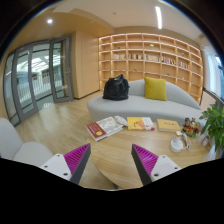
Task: Unplug charger
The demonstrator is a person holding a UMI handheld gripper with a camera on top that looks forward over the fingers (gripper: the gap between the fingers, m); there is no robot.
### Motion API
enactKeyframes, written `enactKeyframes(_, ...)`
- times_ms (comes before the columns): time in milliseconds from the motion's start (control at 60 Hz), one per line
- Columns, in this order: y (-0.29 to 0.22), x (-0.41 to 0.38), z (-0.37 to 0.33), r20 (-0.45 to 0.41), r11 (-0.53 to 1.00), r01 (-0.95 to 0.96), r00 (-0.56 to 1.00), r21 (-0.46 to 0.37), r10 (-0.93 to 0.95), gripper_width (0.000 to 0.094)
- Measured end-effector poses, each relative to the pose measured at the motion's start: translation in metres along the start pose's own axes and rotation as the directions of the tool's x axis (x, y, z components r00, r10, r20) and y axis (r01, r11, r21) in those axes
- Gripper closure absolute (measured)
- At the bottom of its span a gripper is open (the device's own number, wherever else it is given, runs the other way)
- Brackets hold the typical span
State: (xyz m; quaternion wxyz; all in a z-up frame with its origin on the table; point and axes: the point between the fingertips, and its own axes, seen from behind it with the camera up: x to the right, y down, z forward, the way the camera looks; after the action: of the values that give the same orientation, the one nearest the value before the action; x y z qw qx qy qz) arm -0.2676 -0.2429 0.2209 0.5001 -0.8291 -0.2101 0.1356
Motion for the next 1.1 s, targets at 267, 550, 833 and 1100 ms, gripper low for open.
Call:
enactKeyframes(267,0.059,0.082,0.024,-0.076,0.995,-0.048,0.996,-0.084,0.042,0.0082)
enactKeyframes(550,0.096,0.252,0.078,-0.297,0.983,-0.178,0.941,-0.034,0.16,0.0085)
enactKeyframes(833,0.073,0.388,0.174,-0.431,0.985,-0.162,0.886,0.058,0.171,0.0087)
enactKeyframes(1100,0.071,0.432,0.237,-0.448,0.981,-0.175,0.873,0.08,0.193,0.0468)
